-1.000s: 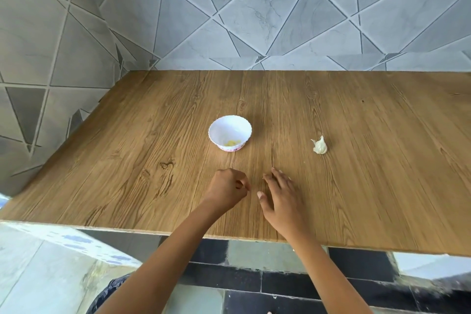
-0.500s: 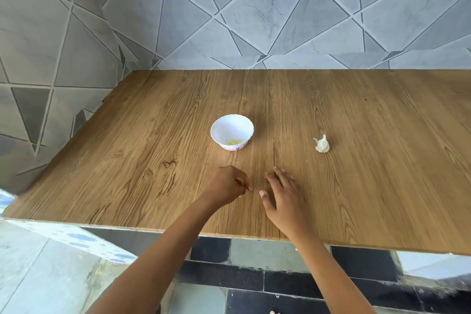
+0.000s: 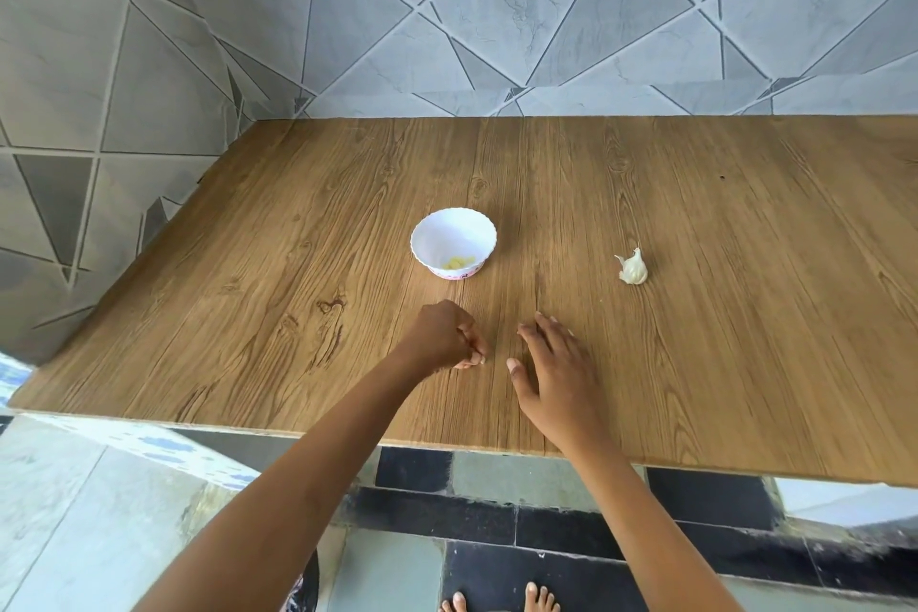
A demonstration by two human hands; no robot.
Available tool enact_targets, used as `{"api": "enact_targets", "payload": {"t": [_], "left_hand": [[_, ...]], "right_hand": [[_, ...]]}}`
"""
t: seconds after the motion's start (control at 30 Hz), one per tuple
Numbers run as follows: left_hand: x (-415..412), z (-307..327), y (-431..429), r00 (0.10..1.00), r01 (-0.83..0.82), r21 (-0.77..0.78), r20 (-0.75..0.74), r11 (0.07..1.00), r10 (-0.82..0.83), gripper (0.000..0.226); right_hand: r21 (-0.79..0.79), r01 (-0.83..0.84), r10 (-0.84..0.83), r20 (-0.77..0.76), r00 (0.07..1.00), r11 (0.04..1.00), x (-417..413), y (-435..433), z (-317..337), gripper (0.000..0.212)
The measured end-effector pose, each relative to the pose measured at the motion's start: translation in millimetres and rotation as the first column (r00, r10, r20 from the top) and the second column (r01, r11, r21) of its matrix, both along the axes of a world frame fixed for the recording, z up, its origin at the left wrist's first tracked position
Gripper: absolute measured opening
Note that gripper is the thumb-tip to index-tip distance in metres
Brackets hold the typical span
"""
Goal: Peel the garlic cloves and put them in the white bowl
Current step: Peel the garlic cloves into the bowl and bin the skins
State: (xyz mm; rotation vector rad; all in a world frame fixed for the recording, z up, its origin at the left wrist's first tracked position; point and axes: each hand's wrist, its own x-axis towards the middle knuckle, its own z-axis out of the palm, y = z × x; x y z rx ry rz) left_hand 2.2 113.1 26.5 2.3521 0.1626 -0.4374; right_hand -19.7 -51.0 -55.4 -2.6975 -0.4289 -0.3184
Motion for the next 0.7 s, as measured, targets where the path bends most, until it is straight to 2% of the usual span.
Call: {"api": "enact_targets", "payload": {"t": [0.1,0.23,0.37,0.43,0.47,0.53,0.6,0.7], "left_hand": [[0.0,-0.3,-3.9,0.999,0.031,0.09,0.028,0.995,-0.033,0.007],[-1.8,-1.9,-6.7,0.996,0.037,0.2,0.074,0.979,-0.053,0.006],[-7.9,-5.7,-10.7,0.985,0.03,0.3,0.151,0.954,-0.078,0.015],[-11.6,-6.5,-9.6,0.98,0.034,0.279,0.179,0.96,-0.087,0.018],[-13.3,-7.4,-7.6,0.979,0.033,0.186,0.191,0.982,-0.069,0.014],[-20.3,-7.1,-3.0,0.985,-0.028,-0.184,0.16,0.983,0.058,0.008],[-27.7,-4.6,-0.3,0.984,-0.103,-0.491,0.076,0.865,0.161,0.009],[-30.7,-5.8,0.7,0.982,-0.151,-0.604,0.001,0.782,0.19,0.01]], "right_hand": [[-0.008,0.0,0.0,-0.006,1.0,1.0,0.2,1.4,0.6,0.052],[0.01,0.0,0.0,0.028,1.0,1.0,0.0,1.0,-0.8,0.042],[0.15,-0.098,0.092,0.048,0.995,0.984,0.2,0.2,2.8,0.031],[0.269,-0.173,0.17,0.034,0.985,0.948,-0.7,-0.8,9.6,0.025],[0.363,-0.179,0.195,-0.007,0.981,0.914,-1.4,-0.7,13.8,0.022],[0.542,-0.112,0.228,-0.151,0.962,0.833,-3.0,1.4,24.8,0.019],[0.693,0.022,0.273,-0.313,0.91,0.721,-2.3,3.2,34.3,0.012],[0.813,0.189,0.371,-0.44,0.818,0.55,-1.7,1.6,44.4,0.005]]}}
